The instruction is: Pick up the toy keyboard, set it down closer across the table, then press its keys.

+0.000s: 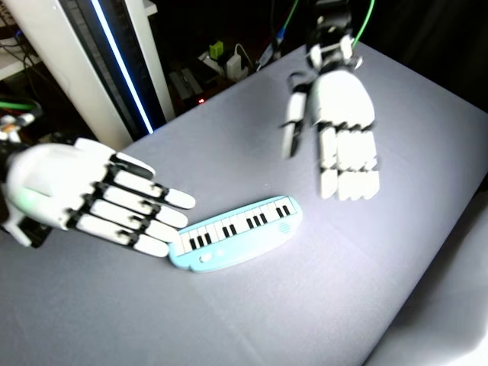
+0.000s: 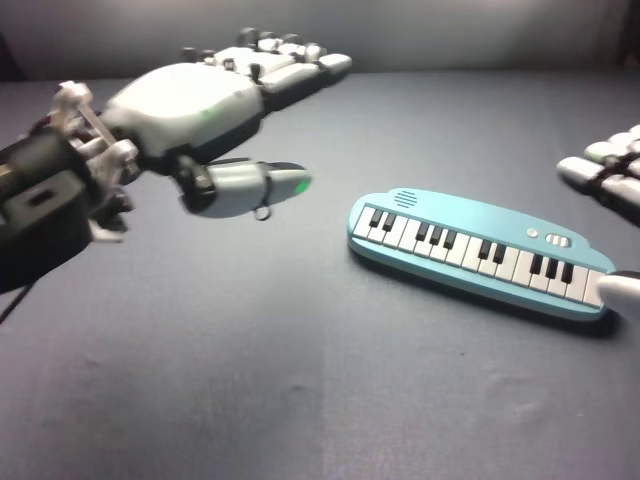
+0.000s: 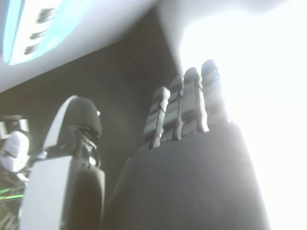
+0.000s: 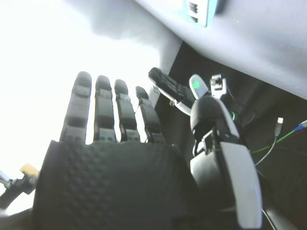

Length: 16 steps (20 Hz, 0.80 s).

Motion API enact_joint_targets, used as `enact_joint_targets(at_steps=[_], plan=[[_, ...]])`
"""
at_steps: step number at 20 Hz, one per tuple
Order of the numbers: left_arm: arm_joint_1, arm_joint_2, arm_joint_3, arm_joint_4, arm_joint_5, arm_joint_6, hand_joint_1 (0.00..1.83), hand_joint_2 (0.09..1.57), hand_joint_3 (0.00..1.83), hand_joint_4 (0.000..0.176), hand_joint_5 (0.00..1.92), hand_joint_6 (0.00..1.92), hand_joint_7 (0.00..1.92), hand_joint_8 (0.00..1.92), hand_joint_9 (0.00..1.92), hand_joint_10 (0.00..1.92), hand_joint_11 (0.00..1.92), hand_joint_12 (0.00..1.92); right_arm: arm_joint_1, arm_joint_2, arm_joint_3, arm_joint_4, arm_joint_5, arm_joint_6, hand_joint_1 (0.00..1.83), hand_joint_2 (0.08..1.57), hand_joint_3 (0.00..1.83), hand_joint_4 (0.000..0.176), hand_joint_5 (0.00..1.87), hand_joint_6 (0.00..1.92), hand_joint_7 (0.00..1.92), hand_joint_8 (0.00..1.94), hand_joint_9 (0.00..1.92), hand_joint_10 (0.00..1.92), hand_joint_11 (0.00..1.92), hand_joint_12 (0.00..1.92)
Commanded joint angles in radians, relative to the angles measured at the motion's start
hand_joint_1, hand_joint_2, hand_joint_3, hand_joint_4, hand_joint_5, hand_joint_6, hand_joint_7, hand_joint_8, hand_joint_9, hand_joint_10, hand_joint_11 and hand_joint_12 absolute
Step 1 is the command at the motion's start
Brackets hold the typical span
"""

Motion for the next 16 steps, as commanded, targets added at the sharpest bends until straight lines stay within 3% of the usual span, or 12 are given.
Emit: enact_joint_targets(at_steps=[1, 2, 4, 5, 6, 7, 9, 10, 12, 14, 16], plan=[[0.012, 0.024, -0.015, -0.039, -0.187, 0.021, 0.61, 1.41, 0.01, 0.016, 0.02, 0.01, 0.00, 0.00, 0.00, 0.00, 0.00, 0.00, 0.038, -0.018, 0.018, -0.021, 0.041, -0.010, 0.10, 1.44, 0.01, 0.007, 0.00, 0.00, 0.00, 0.00, 0.00, 0.00, 0.00, 0.00], [0.041, 0.051, -0.036, -0.067, -0.219, 0.036, 0.73, 1.40, 0.00, 0.000, 0.05, 0.01, 0.00, 0.00, 0.00, 0.00, 0.00, 0.00, 0.076, -0.044, 0.037, -0.032, -0.011, -0.029, 0.11, 1.44, 0.01, 0.000, 0.07, 0.02, 0.00, 0.00, 0.00, 0.00, 0.00, 0.00], [0.096, 0.092, -0.067, -0.113, -0.289, 0.044, 0.72, 1.40, 0.00, 0.000, 0.07, 0.01, 0.00, 0.00, 0.00, 0.00, 0.00, 0.00, 0.138, -0.088, 0.068, -0.035, -0.103, -0.091, 0.13, 1.43, 0.00, 0.000, 0.10, 0.03, 0.00, 0.00, 0.00, 0.00, 0.00, 0.00], [0.113, 0.101, -0.076, -0.127, -0.313, 0.045, 0.71, 1.41, 0.00, 0.000, 0.06, 0.01, 0.00, 0.00, 0.00, 0.00, 0.00, 0.00, 0.158, -0.104, 0.081, -0.035, -0.137, -0.111, 0.14, 1.42, 0.00, 0.021, 0.11, 0.03, 0.00, 0.00, 0.00, 0.00, 0.00, 0.00], [0.134, 0.114, -0.087, -0.148, -0.343, 0.048, 0.71, 1.40, 0.00, 0.000, 0.06, 0.01, 0.00, 0.00, 0.00, 0.00, 0.00, 0.00, 0.184, -0.132, 0.105, -0.034, -0.188, -0.136, 0.10, 1.41, 0.00, 0.056, 0.11, 0.03, 0.00, 0.00, 0.00, 0.00, 0.00, 0.00], [0.151, 0.123, -0.096, -0.163, -0.365, 0.051, 0.68, 1.40, 0.00, 0.003, 0.05, 0.00, 0.00, 0.00, 0.00, 0.00, 0.00, 0.00, 0.199, -0.154, 0.123, -0.034, -0.224, -0.147, 0.08, 1.41, 0.00, 0.055, 0.14, 0.03, 0.00, 0.00, 0.00, 0.00, 0.00, 0.00], [0.172, 0.132, -0.107, -0.179, -0.393, 0.051, 0.65, 1.40, 0.00, 0.048, 0.04, 0.00, 0.00, 0.00, 0.00, 0.00, 0.00, 0.00, 0.225, -0.196, 0.157, -0.010, -0.303, -0.210, 0.02, 1.40, 0.00, 0.056, 0.17, 0.03, 0.00, 0.00, 0.00, 0.00, 0.00, 0.00], [0.179, 0.133, -0.110, -0.184, -0.401, 0.051, 0.64, 1.41, 0.00, 0.054, 0.05, 0.00, 0.00, 0.00, 0.00, 0.00, 0.00, 0.00, 0.233, -0.209, 0.163, 0.015, -0.330, -0.263, 0.00, 1.38, 0.00, 0.053, 0.24, 0.03, 0.00, 0.00, 0.00, 0.00, 0.00, 0.00], [0.191, 0.134, -0.113, -0.197, -0.415, 0.051, 0.66, 1.41, 0.00, 0.051, 0.05, 0.01, 0.00, 0.00, 0.00, 0.00, 0.00, 0.00, 0.242, -0.224, 0.165, 0.056, -0.361, -0.349, 0.00, 1.36, 0.00, 0.000, 0.50, 0.06, 0.01, 0.00, 0.00, 0.00, 0.00, 0.00], [0.197, 0.134, -0.114, -0.203, -0.422, 0.051, 0.66, 1.41, 0.00, 0.045, 0.06, 0.00, 0.00, 0.00, 0.00, 0.00, 0.00, 0.00, 0.242, -0.225, 0.165, 0.061, -0.361, -0.355, 0.00, 1.36, 0.00, 0.000, 0.55, 0.05, 0.04, 0.01, 0.00, 0.00, 0.00, 0.00], [0.208, 0.136, -0.117, -0.211, -0.432, 0.051, 0.66, 1.40, 0.00, 0.064, 0.06, 0.00, 0.00, 0.00, 0.00, 0.00, 0.00, 0.00, 0.242, -0.200, 0.145, 0.065, -0.319, -0.354, 0.00, 1.35, 0.00, 0.000, 0.29, 0.00, 0.00, 0.00, 0.00, 0.00, 0.00, 0.00]])
